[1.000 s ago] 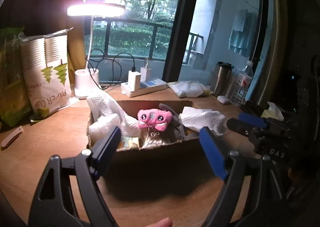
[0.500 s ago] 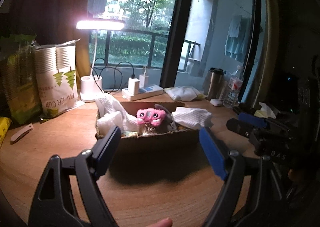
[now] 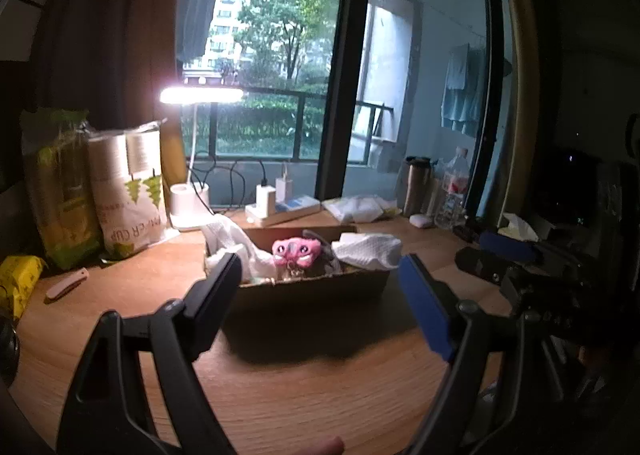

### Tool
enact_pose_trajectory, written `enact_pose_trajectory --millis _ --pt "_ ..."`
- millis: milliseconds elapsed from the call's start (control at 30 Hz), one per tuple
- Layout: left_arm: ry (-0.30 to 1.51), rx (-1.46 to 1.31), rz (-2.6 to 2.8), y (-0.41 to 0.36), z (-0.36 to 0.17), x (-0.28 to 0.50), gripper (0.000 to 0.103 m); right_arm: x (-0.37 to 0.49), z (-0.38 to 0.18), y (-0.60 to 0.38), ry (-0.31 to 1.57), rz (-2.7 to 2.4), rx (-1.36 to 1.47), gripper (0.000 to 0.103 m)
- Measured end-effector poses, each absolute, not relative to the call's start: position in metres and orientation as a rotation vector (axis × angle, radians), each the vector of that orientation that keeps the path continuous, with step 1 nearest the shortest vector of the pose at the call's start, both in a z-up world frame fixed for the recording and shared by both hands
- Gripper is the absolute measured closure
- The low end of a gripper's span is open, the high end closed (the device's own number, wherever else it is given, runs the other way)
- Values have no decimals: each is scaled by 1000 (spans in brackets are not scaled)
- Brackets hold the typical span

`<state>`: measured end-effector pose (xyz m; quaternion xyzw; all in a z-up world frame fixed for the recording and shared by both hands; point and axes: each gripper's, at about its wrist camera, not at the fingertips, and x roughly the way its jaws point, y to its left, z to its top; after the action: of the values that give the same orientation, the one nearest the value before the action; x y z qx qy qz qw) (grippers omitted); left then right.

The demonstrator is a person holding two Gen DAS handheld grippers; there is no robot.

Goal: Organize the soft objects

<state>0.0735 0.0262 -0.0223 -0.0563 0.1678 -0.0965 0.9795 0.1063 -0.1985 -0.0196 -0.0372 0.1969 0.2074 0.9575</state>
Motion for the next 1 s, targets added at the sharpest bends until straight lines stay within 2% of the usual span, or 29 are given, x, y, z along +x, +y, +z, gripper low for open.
enact_pose_trajectory --millis 133,200,267,600,733,1000 --pt "308 -122 -185 31 -13 63 20 93 -10 -203 376 406 -75 47" --pt "296 -123 -185 33 -8 59 18 87 -5 -205 363 397 -75 35" --pt "282 -119 -189 34 -1 55 10 82 1 -208 345 390 -70 31" --pt "216 -102 -176 32 26 39 7 66 29 -216 286 360 -63 30" --pt "196 -98 -159 32 35 36 1 63 37 -221 266 350 -51 30" --pt "177 -75 -134 27 49 33 1 56 51 -229 231 333 -45 30"
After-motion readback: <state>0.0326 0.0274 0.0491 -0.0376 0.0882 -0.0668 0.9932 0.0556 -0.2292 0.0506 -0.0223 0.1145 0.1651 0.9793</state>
